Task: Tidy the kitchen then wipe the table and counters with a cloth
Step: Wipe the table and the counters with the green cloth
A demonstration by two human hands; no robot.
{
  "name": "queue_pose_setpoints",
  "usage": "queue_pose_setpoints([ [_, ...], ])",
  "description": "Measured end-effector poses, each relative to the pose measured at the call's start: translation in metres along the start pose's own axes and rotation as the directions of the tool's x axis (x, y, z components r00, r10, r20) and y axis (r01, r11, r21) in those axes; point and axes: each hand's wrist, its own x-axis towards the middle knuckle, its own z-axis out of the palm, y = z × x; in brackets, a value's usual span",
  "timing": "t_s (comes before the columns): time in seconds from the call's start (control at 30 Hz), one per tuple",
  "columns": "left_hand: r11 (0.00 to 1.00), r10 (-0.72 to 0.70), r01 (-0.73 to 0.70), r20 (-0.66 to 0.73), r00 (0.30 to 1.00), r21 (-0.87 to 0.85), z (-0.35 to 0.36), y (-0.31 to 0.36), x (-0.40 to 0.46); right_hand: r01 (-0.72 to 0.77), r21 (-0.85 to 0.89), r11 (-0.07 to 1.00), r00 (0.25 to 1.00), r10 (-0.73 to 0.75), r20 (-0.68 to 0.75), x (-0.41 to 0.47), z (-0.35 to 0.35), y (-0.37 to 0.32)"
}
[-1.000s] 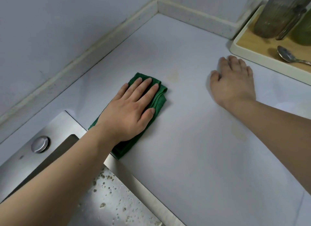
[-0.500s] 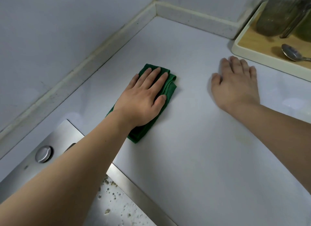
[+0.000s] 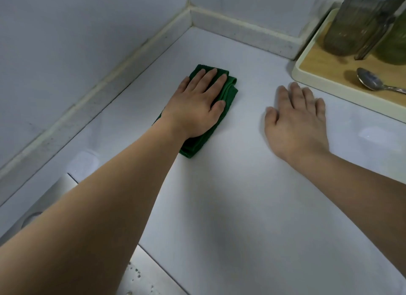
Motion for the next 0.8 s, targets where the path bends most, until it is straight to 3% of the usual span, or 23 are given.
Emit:
queue_pose_setpoints([
  [0.33,0.999,0.029,-0.029,-0.006,1.0,0.014,0.0,0.007,0.064,0.01,0.004,1.0,1.0,-0.01,0.024,-0.002,-0.004,-0.001],
  [0.7,0.999,0.04,-0.04,0.003,0.999,0.003,-0.004,0.018,0.122,0.048,0.119,0.992,0.994,-0.059,0.095,0.0,-0.012,0.005],
  [0.8,0.999,0.046,-0.046,0.0,0.999,0.023,-0.007,0.019,0.121,0.111,0.108,0.988,0.994,-0.11,-0.012,0.01,-0.018,0.017],
])
